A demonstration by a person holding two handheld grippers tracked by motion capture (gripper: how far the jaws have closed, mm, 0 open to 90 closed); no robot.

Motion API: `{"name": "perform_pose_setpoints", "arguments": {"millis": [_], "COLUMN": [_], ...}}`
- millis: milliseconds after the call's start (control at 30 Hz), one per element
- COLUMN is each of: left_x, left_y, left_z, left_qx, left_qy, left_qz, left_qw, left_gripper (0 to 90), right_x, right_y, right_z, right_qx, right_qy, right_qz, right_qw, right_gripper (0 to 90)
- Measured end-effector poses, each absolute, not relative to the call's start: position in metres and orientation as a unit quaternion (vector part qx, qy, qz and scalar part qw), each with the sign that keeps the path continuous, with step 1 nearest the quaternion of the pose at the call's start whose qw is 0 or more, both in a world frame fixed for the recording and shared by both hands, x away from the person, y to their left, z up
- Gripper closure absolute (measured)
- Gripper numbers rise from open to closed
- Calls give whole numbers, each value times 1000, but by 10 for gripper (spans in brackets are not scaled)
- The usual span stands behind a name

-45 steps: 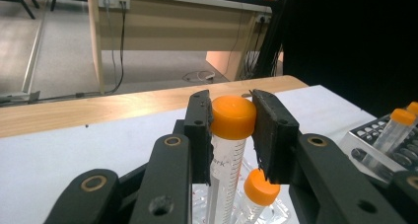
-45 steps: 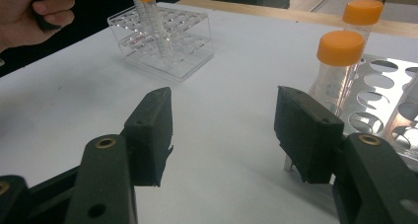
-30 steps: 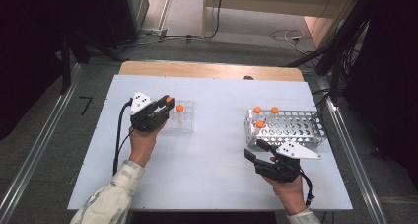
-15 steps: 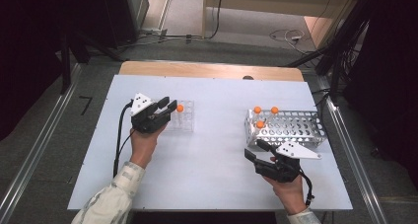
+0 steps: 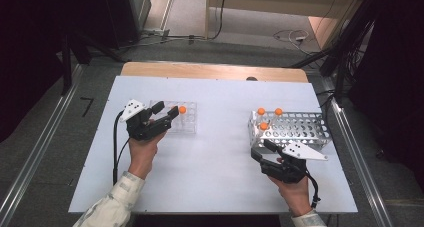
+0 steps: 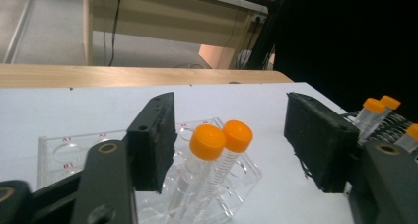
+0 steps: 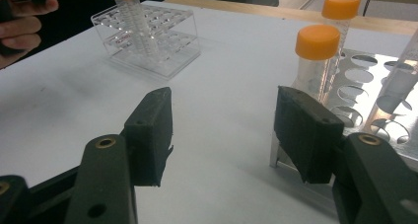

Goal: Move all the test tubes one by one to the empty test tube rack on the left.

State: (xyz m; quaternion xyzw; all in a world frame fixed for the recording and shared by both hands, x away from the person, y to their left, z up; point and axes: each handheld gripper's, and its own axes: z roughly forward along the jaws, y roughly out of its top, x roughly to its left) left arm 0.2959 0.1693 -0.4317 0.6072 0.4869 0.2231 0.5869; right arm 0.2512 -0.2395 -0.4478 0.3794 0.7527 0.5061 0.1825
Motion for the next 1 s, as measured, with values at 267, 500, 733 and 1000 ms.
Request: {"name": "perform_pose_setpoints", "arguments": {"millis": [267, 500, 733, 1000], "left_x": [277, 264, 257, 255], "left_y": [168, 166, 162, 157], "left_z": [-430, -435, -440, -443], "left_qx": [615, 625, 633, 641], "left_qy": [477, 471, 465, 460], "left_qz": [217, 205, 197, 192], "left_qw": [590, 588, 586, 584], "left_gripper": [259, 220, 218, 218], "right_x": [254, 262, 271, 282], "right_y": [-245, -253, -263, -260], "right_z": [-448, -452, -453, -456], "right_qx": [388, 405, 420, 421], "right_qy": [748, 742, 734, 732], "right_qz": [503, 489, 481, 478], "right_qw": [192, 216, 232, 241], "right_gripper": [385, 387, 387, 396]}}
